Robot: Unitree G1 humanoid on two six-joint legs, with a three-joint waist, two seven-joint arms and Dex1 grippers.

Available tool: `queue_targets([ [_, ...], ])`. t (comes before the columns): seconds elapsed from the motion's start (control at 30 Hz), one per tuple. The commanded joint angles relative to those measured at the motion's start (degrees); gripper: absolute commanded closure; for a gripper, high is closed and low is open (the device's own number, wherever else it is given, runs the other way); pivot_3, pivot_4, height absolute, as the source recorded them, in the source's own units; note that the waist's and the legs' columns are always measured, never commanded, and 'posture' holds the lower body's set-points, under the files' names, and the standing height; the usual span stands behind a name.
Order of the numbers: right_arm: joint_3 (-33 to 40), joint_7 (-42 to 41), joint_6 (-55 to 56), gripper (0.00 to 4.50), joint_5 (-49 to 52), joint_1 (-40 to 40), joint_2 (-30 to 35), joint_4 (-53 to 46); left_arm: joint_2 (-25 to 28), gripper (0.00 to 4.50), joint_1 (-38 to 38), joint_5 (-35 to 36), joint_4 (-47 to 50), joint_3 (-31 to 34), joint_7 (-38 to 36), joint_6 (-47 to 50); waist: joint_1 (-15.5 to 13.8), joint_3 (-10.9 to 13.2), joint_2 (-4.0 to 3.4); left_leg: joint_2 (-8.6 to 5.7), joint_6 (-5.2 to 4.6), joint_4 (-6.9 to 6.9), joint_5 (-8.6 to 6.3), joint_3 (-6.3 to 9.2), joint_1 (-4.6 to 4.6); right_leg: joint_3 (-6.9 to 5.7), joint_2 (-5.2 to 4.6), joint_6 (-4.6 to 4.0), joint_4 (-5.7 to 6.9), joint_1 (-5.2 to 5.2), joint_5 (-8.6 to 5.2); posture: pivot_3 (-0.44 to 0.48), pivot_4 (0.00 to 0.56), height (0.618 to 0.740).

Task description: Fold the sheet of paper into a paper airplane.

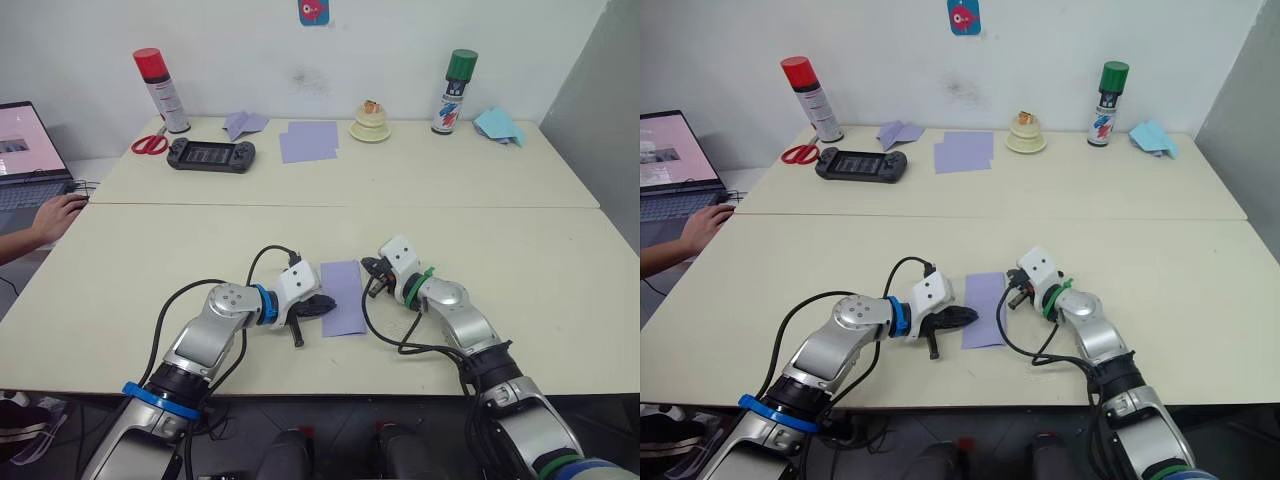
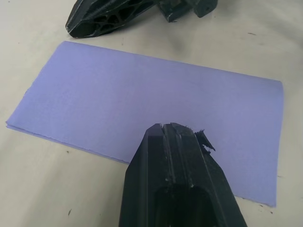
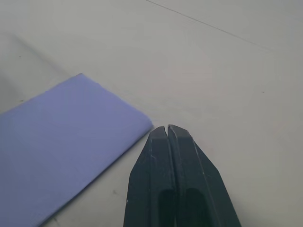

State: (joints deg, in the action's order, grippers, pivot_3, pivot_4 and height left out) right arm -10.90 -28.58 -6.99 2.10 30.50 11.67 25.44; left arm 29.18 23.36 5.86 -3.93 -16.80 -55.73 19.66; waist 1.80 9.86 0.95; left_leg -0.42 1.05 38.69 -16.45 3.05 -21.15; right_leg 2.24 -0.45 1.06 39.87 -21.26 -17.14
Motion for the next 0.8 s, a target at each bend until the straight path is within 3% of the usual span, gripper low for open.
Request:
queue_targets([
  [0.03, 3.53, 1.14, 1.1, 4.46, 1.12, 0.6, 0.44, -0.11, 0.59, 4.5, -0.77, -1.7, -1.02, -1.6, -0.29, 0.72, -0.03, 0.0, 0.0, -0.01, 0.0, 0.0, 0.0, 0.0, -0.01, 0.01, 0.0, 0.0, -0.01, 0.0, 0.0, 0.0, 0.15, 0.74],
  [0.27, 2.05, -7.72, -1.72, 4.46, 5.59, -1.53, -0.5, -7.29, 0.67, 4.5, -0.67, -2.0, -1.45, -1.96, -0.6, -0.04, -0.07, 0.01, -0.02, 0.0, -0.04, -0.54, 0.03, -0.02, 0.03, 0.01, 0.0, -0.01, -0.32, -0.05, 0.01, 0.0, 0.15, 0.74],
  [0.8, -1.05, -0.89, -2.92, 4.46, -4.34, 1.97, 0.76, 3.47, 0.15, 4.5, -0.64, -2.76, -1.79, -2.16, -0.52, -1.21, -0.16, -0.03, -0.05, -0.01, -0.07, -0.72, 0.05, -0.01, 0.09, -0.04, -0.05, -0.03, -0.81, 0.1, 0.09, 0.0, 0.15, 0.74],
])
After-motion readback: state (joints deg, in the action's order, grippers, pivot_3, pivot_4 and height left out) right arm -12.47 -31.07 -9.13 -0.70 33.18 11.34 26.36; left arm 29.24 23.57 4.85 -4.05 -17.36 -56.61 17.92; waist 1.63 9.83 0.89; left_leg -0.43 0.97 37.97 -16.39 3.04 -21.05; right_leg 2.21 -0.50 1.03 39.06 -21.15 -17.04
